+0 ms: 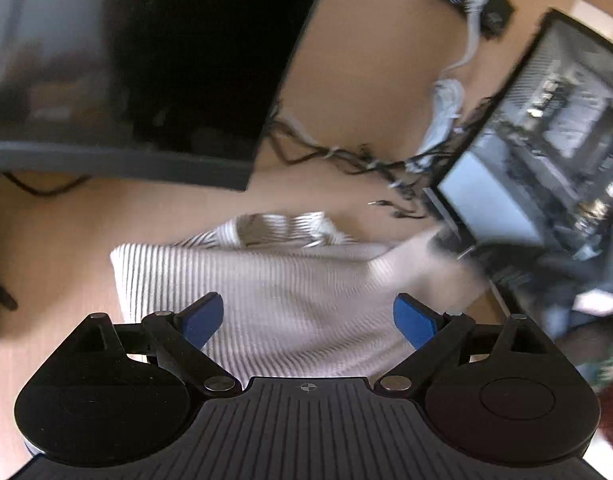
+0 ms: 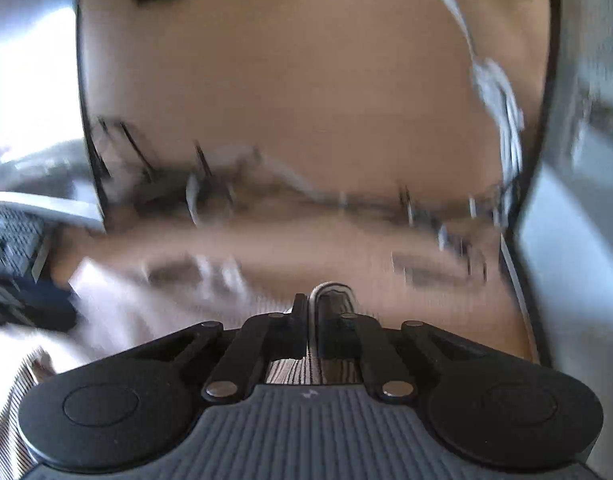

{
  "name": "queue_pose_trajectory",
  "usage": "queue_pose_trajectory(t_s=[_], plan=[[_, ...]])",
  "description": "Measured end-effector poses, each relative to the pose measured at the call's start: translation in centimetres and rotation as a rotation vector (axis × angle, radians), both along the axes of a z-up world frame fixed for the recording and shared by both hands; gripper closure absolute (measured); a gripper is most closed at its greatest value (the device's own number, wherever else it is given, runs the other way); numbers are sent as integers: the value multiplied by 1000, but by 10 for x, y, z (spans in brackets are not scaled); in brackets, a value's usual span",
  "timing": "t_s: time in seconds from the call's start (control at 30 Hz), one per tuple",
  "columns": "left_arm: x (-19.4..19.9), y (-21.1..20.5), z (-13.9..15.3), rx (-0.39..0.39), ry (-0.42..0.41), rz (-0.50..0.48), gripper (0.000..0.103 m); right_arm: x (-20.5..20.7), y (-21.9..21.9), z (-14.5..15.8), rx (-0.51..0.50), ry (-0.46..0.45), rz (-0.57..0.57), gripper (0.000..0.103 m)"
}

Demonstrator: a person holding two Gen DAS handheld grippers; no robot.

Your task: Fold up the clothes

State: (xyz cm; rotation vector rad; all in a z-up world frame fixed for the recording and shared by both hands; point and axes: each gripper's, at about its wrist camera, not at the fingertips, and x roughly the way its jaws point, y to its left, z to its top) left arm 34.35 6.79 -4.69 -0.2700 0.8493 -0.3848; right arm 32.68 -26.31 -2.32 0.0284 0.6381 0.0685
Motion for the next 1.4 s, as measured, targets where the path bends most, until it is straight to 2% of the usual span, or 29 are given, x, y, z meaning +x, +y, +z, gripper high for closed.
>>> queue_pose_trajectory(t_s=[0.07,0.13,0.27,0.33,0.37,0.47,0.57,0.63,0.7,0.73,0.83,0.97,1.1,1.3,1.4], plan=[[9,6,-11,19,36,53,7,1,1,13,-1,-35,6,98],[11,17,-17,20,57,99,8,4,-1,4,-27,-11,-2,98],[13,26,-18,57,64,139,8,5,-4,-46,-64,130,-36,98],[15,30,-19,87,73,165,7,-2,-3,-54,-91,105,-27,97],[15,33,-20,92,91,183,7,-2,-2,-52,-93,109,-26,95],[8,42,-17,47,111,209,8,-1,-9,-41,-78,107,-52,80],[-10,37,5,19,32,167,7,-13,-13,-22,-53,61,-94,78],[-16,28,17,-4,-20,101,7,-22,-9,-10,-8,13,-77,72],[-18,14,19,-14,-41,34,6,-30,1,-4,40,-10,-35,56],[-16,8,14,-6,-28,19,6,-33,4,-5,64,1,-15,54],[-9,-8,-9,30,34,-3,6,-29,15,-24,67,60,6,53],[-11,-11,-21,51,30,-26,6,-31,19,-50,31,112,16,53],[-16,-14,-21,59,36,-23,6,-33,16,-47,14,131,46,53],[-21,-8,-16,56,37,-13,6,-36,1,-45,10,142,0,52],[-24,0,-1,-8,45,-13,6,-46,5,-31,3,119,-32,52]])
